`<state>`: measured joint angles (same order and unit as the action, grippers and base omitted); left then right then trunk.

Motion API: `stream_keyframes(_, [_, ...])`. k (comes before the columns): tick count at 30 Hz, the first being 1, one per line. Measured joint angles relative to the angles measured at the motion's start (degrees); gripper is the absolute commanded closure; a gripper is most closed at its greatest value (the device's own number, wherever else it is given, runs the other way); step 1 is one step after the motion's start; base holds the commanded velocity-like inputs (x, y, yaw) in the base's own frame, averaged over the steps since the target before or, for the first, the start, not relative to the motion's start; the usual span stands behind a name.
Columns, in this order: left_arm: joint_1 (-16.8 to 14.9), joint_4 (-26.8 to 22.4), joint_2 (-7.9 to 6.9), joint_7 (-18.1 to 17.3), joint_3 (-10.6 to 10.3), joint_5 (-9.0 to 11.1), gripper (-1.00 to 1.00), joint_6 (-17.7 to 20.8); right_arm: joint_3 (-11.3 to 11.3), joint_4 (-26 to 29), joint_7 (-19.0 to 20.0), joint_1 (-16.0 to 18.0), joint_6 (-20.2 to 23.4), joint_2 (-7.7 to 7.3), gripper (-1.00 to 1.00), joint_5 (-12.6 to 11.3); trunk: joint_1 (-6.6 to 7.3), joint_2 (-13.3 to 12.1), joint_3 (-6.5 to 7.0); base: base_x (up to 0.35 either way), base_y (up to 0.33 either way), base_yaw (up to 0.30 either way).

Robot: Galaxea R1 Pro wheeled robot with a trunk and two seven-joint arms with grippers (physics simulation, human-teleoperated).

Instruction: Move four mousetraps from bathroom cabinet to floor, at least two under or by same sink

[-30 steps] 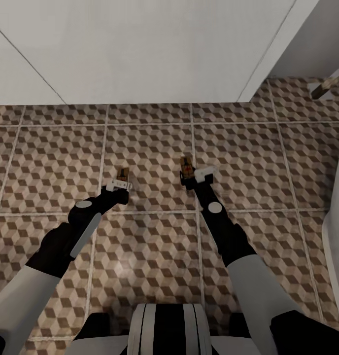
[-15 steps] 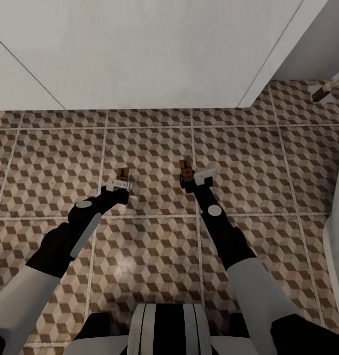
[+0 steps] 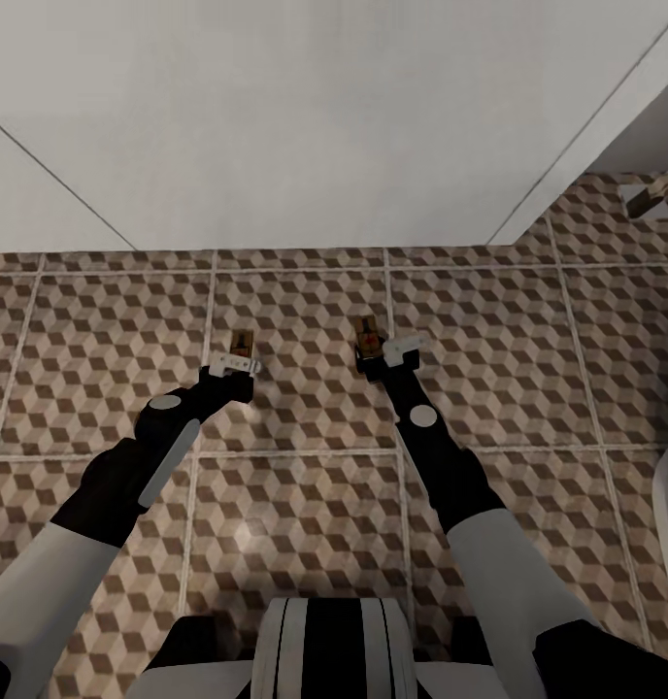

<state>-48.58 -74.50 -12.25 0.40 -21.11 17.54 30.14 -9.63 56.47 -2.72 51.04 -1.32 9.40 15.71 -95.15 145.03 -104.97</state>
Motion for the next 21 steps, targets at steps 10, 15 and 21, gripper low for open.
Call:
stream_keyframes(10, [0.0, 0.07, 0.0, 0.0, 0.0, 0.0, 1.0, 0.0, 0.0, -0.26, 0.0, 0.0, 0.0, 0.0, 1.0, -0.08, 0.0, 0.0, 0.0, 0.062, 0.01, 0.0])
stream_keyframes(15, [0.0, 0.12, 0.0, 0.0, 0.0, 0.0, 1.0, 0.0, 0.0, -0.39, 0.0, 0.0, 0.0, 0.0, 1.0, -0.09, 0.01, 0.0, 0.0, 0.212, 0.0, 0.0])
stream_keyframes(21, [0.0, 0.13, 0.0, 0.0, 0.0, 0.0, 1.0, 0.0, 0.0, -0.44, 0.0, 0.0, 0.0, 0.0, 1.0, -0.09, -0.01, 0.0, 0.0, 0.06, 0.0, 0.0])
